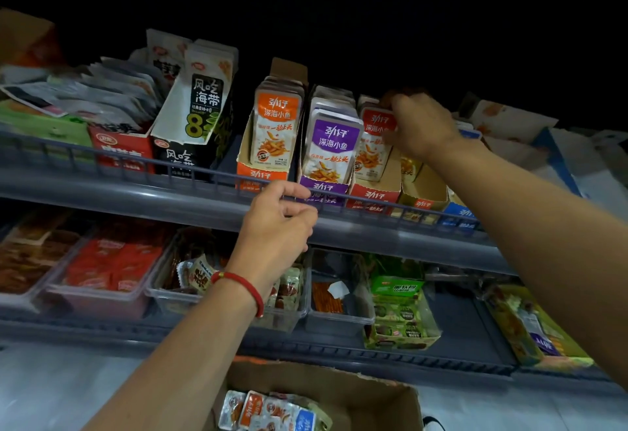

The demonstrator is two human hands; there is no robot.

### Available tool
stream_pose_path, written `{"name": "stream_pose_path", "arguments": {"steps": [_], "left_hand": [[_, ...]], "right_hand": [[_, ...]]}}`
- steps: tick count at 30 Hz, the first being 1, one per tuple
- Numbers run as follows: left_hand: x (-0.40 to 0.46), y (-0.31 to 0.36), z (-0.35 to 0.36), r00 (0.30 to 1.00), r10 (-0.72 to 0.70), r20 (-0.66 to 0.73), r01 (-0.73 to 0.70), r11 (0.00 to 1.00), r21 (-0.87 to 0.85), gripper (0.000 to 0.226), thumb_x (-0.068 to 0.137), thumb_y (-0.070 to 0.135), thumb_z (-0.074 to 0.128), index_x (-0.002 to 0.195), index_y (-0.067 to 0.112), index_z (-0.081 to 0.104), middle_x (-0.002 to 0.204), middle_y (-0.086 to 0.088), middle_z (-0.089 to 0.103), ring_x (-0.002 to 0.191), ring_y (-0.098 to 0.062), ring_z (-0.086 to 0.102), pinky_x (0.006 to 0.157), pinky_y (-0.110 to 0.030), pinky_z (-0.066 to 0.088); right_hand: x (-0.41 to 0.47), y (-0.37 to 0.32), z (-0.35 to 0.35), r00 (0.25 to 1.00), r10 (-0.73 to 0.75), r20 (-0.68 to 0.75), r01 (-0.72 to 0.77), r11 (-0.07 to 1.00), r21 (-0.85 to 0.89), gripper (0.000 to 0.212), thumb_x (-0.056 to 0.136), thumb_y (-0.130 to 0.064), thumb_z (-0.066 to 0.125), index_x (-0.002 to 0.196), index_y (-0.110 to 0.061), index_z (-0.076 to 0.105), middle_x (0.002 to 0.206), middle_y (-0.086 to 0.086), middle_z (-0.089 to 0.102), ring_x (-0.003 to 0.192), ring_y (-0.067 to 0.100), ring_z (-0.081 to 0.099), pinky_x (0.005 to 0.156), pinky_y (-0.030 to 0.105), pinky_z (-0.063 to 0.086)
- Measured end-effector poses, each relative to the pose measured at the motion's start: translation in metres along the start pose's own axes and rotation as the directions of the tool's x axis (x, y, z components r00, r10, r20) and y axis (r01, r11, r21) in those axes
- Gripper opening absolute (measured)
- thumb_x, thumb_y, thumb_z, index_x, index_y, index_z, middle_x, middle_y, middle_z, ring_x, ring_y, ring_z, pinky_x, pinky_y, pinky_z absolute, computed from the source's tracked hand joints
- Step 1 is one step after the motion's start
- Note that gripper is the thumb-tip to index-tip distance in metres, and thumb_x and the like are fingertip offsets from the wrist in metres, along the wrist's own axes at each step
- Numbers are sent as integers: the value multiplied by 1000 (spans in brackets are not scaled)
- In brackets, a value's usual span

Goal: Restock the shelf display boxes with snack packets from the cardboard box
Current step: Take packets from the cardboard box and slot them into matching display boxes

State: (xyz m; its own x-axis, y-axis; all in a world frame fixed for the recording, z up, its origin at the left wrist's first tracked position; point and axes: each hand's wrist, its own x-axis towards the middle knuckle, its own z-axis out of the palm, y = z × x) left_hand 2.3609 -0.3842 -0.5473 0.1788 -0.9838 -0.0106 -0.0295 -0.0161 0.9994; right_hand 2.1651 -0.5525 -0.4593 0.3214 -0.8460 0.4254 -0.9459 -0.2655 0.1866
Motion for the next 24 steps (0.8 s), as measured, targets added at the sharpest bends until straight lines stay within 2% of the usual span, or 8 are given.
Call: {"name": "stream_pose_path", "arguments": {"steps": [5,8,12,14,16,19,22,24], "left_hand": [[-2,-3,1,1000,1,2,-1,999,49,23,93,8,62,105,28,60,101,3,72,89,-18,71,78,-40,63],[-6,-6,2,1000,1,12,-2,995,97,24,92,9,63,102,31,61,98,6,73,89,-17,71,81,-44,62],[-19,-18,3,997,-26,78,11,983,183,21,91,11,64,94,31,66,92,5,74,89,-21,71,82,-50,61],[-28,-30,4,992,-39,117,9,969,247,22,91,10,63,89,31,68,90,3,74,87,-23,71,80,-51,61],[-37,-46,8,983,-57,176,-8,937,348,19,92,12,64,90,30,67,90,4,74,83,-18,70,79,-44,61],[-47,-80,17,971,-76,228,-47,872,488,17,89,12,64,89,29,66,88,7,72,83,-14,68,74,-33,56],[-58,-136,16,942,-210,263,-1,780,625,16,89,12,63,91,27,64,93,9,67,90,-12,64,75,-25,51],[-70,-187,7,910,-316,269,27,692,722,15,88,11,63,90,25,66,94,6,68,94,-17,64,86,-32,53]], "right_hand": [[-5,5,1,998,11,-61,-10,1000,16,55,90,-26,74,139,-17,51,139,14,52,126,36,51,94,51,52],[-19,6,-6,988,8,-152,2,998,68,47,93,-27,68,136,-17,54,137,11,52,127,32,47,93,48,51],[-79,-4,-25,958,-81,-276,140,970,201,26,93,-21,62,118,-15,63,117,5,61,109,21,55,87,36,49],[-128,-16,-26,956,-143,-256,220,926,307,16,92,-20,59,106,-16,64,102,-1,63,92,13,57,78,28,49],[-179,-29,-10,973,-187,-138,228,881,414,15,91,-26,54,101,-21,63,93,-9,60,80,9,57,69,26,50],[-245,-52,39,938,-324,127,244,872,425,25,89,-36,43,103,-25,61,94,-6,64,78,19,64,64,36,54],[-291,-74,105,739,-464,487,297,875,382,24,93,-32,48,111,-22,61,108,3,67,90,27,66,69,39,54],[-318,-86,148,572,-474,669,245,877,412,28,96,-27,52,121,-19,64,118,8,67,102,30,66,81,41,56]]}}
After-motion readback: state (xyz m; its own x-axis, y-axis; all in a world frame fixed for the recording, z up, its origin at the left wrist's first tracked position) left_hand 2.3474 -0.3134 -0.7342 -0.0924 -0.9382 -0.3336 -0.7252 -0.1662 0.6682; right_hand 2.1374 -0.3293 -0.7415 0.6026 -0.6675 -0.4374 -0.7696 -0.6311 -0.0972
